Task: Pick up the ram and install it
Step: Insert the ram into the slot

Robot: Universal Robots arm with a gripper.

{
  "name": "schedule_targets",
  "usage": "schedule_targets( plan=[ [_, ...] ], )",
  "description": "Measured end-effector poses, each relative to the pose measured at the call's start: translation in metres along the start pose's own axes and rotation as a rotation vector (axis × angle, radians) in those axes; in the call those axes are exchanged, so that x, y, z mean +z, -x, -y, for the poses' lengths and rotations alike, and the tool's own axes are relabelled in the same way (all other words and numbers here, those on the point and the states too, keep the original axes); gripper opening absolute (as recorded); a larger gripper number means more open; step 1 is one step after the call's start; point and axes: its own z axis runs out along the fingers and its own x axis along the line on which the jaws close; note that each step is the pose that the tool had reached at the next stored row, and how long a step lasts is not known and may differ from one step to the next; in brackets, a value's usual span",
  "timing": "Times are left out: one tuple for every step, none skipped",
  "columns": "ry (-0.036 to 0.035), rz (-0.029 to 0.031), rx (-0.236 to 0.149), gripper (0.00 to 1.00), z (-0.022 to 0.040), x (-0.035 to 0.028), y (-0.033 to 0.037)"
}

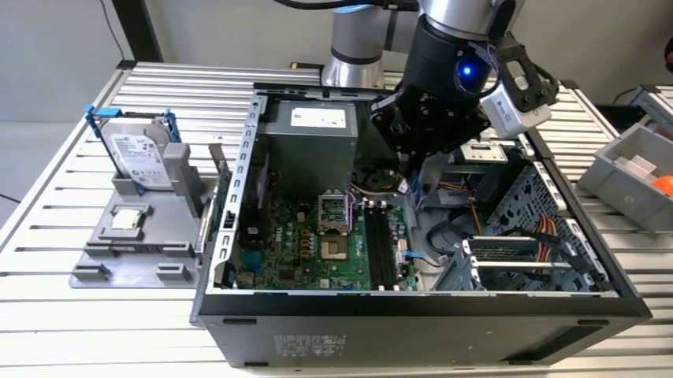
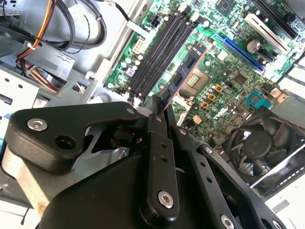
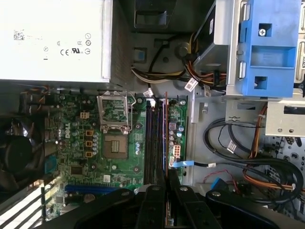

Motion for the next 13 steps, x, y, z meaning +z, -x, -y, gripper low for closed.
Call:
schedule_targets(
  plan=[
    [-0.0003,0.0000,0.000,0.00,0.0000,0.0004,0.0000],
    [-0.0004,0.0000,0.001,0.00,0.0000,0.0009,0.0000],
    [-0.0007,-0.0001,0.001,0.00,0.0000,0.0013,0.0000],
    [-0.0008,0.0000,0.001,0.00,0.0000,0.0018,0.0001],
    [-0.0011,-0.0001,0.002,0.00,0.0000,0.0021,0.0001],
    [-0.0013,0.0000,0.002,0.00,0.0000,0.0025,0.0001],
    [-0.0014,-0.0001,0.002,0.00,0.0000,0.0029,0.0001],
    [-0.0016,-0.0001,0.002,0.00,0.0000,0.0032,0.0001],
    [-0.0018,-0.0001,0.003,0.00,0.0000,0.0036,0.0001],
    [-0.0018,-0.0001,0.003,0.00,0.0000,0.0039,0.0001],
    [-0.0019,-0.0001,0.003,0.00,-0.0001,0.0042,0.0001],
    [-0.0020,-0.0001,0.003,0.00,-0.0001,0.0045,0.0001],
    [-0.0021,-0.0001,0.004,0.00,-0.0001,0.0049,0.0001]
  ],
)
